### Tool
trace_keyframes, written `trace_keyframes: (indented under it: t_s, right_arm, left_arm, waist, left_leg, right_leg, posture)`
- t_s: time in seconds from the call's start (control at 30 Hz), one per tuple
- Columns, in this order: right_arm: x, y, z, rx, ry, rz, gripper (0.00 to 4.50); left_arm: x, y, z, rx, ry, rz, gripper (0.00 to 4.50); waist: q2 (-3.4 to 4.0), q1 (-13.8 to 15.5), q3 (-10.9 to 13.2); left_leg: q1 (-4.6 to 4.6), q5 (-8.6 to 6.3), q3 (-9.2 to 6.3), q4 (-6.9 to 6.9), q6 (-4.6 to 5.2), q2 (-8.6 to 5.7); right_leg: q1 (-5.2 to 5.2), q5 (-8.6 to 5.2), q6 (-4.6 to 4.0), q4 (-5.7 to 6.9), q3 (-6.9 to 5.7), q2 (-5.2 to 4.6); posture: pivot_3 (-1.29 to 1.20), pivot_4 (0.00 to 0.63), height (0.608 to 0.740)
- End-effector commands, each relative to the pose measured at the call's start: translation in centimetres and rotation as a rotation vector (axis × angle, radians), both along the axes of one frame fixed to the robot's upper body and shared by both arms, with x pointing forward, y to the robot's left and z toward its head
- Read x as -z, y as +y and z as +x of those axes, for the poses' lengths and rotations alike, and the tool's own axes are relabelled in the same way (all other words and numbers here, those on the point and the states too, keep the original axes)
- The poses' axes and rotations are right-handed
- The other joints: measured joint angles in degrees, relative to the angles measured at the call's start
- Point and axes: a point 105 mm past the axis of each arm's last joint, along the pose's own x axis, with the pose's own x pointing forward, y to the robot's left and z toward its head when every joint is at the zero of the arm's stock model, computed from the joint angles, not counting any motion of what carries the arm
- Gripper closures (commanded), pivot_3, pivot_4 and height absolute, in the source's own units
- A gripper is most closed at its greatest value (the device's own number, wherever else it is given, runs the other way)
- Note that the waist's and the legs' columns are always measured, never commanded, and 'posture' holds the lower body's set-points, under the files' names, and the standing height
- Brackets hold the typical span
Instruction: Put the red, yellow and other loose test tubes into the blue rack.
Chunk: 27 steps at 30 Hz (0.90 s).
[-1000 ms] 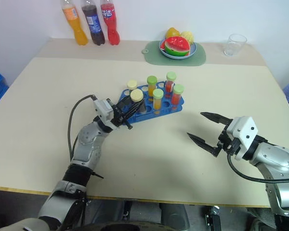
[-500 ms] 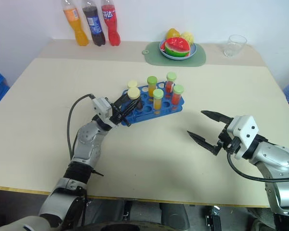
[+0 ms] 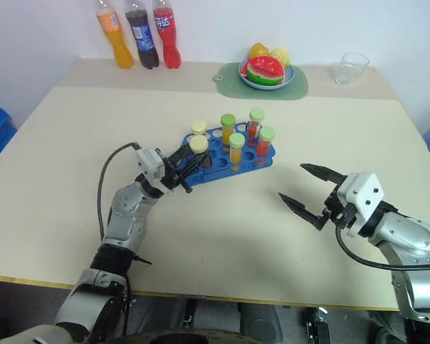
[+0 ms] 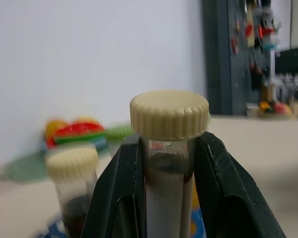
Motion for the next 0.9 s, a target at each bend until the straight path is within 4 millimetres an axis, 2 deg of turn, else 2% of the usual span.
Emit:
trace_keyframes:
  t_s: [0.03, 0.2, 0.3, 0.43, 0.57, 0.63, 0.77, 0.9]
  right_arm:
    - [-0.7, 0.3, 0.0, -0.002, -0.046, 0.003, 0.35]
    - [-0.6, 0.3, 0.2, 0.0, -0.049, 0.01, 0.35]
    - [-0.5, 0.5, 0.4, -0.004, -0.05, 0.015, 0.35]
    - [-0.4, 0.6, 0.8, -0.003, -0.056, 0.019, 0.35]
    - [-0.1, 0.4, 1.2, 0.034, -0.055, 0.038, 0.35]
    - [0.2, 0.2, 1.7, 0.077, -0.045, 0.059, 0.35]
    - [2.0, -1.7, 2.3, 0.209, 0.013, 0.083, 0.35]
    - [3.6, -3.6, 2.4, 0.322, 0.049, 0.1, 0.35]
  left_arm:
    - [0.8, 0.3, 0.2, -0.014, 0.031, 0.022, 3.69]
    - [0.9, 0.3, 0.1, 0.006, 0.054, 0.01, 3.69]
    - [0.3, -0.3, -0.4, 0.092, 0.079, -0.032, 2.19]
    - [-0.3, -0.2, 0.2, 0.049, 0.067, -0.023, 0.18]
    - [-0.8, 0.5, 0.0, 0.033, 0.061, -0.002, 0.08]
    - [-1.3, 1.6, 0.2, 0.007, 0.076, -0.029, 0.08]
    - [-1.4, 4.2, -0.3, -0.054, 0.089, -0.026, 0.08]
    - [-1.0, 7.4, -2.1, -0.095, 0.121, 0.022, 0.08]
  waist:
    - [0.0, -0.2, 0.0]
    - [0.0, -0.1, 0.0]
    - [0.01, -0.2, 0.0]
    - [0.0, -0.1, 0.0]
    - [0.0, -0.1, 0.0]
    - [0.0, -0.2, 0.0]
    - [0.01, -0.3, 0.0]
    - [0.02, -0.4, 0.0]
  left_leg:
    - [-0.01, -0.02, 0.01, -0.01, 0.03, 0.01]
    - [0.0, -0.03, 0.01, -0.04, 0.05, 0.02]
    - [0.0, -0.03, 0.01, -0.03, 0.05, 0.02]
    - [-0.04, -0.03, 0.01, -0.02, 0.05, 0.02]
    - [-0.05, -0.03, 0.0, -0.03, 0.05, 0.02]
    - [-0.05, -0.03, 0.01, -0.04, 0.04, 0.03]
    - [-0.05, -0.03, 0.01, -0.04, 0.04, 0.05]
    - [-0.08, -0.03, -0.02, -0.13, 0.04, 0.1]
  right_leg:
    - [-0.04, 0.0, 0.0, 0.0, 0.0, 0.0]
    - [-0.05, 0.0, 0.0, 0.01, -0.01, 0.0]
    - [-0.05, 0.0, 0.0, 0.01, -0.01, 0.0]
    - [-0.08, 0.0, 0.0, 0.01, -0.01, 0.0]
    - [-0.09, 0.0, 0.0, 0.02, -0.01, 0.0]
    - [-0.13, 0.0, 0.0, 0.04, -0.01, 0.0]
    - [-0.14, 0.0, -0.01, 0.06, 0.0, -0.01]
    - [-0.23, 0.0, -0.01, 0.08, 0.02, -0.03]
  posture:
    - [0.0, 0.15, 0.74]
    - [0.0, 0.15, 0.74]
    - [0.0, 0.15, 0.74]
    - [0.0, 0.15, 0.74]
    - [0.0, 0.15, 0.74]
    - [0.0, 0.15, 0.74]
    - [0.0, 0.15, 0.74]
    - [0.0, 0.15, 0.74]
